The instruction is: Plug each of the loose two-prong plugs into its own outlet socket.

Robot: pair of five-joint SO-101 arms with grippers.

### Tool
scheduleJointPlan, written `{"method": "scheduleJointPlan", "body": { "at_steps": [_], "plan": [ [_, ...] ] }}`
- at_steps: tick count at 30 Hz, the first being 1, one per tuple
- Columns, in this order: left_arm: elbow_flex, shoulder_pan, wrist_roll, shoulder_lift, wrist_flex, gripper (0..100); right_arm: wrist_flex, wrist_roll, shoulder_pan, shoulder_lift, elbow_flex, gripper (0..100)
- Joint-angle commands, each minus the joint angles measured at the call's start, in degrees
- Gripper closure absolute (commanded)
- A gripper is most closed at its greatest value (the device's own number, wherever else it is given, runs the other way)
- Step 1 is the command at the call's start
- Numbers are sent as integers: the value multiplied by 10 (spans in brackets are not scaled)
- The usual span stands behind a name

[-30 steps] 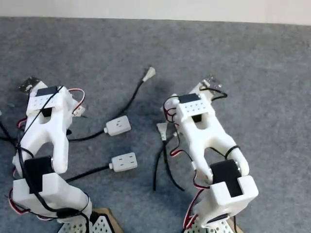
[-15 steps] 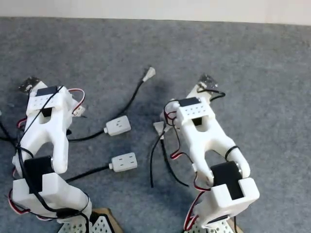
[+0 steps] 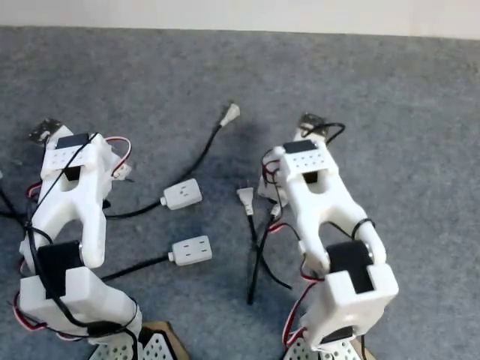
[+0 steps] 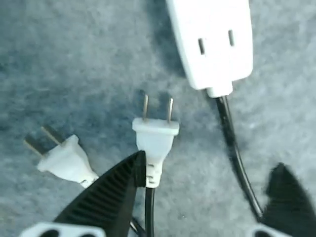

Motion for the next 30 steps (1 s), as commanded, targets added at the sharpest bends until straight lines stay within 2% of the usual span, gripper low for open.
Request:
{"method": "scheduleJointPlan", "body": {
  "at_steps": [1, 7, 11, 15, 20, 25, 30],
  "plan": [
    [-2, -1, 4, -22, -5, 733, 16, 7, -22, 44, -39, 581],
    [-2, -1, 4, -22, -5, 733, 29, 7, -48, 138, -102, 581],
    [-2, -1, 4, -22, -5, 733, 96, 7, -48, 146, -171, 594],
    [-2, 0, 4, -22, -5, 733, 159, 11, -50, 148, -221, 745],
    [-2, 7, 4, -22, -5, 733, 171, 44, -53, 147, -238, 920],
    [-2, 8, 4, -22, -5, 733, 170, 56, -67, 149, -238, 983],
    [-2, 8, 3, -22, -5, 733, 169, 56, -64, 150, -234, 992]
  ]
}}
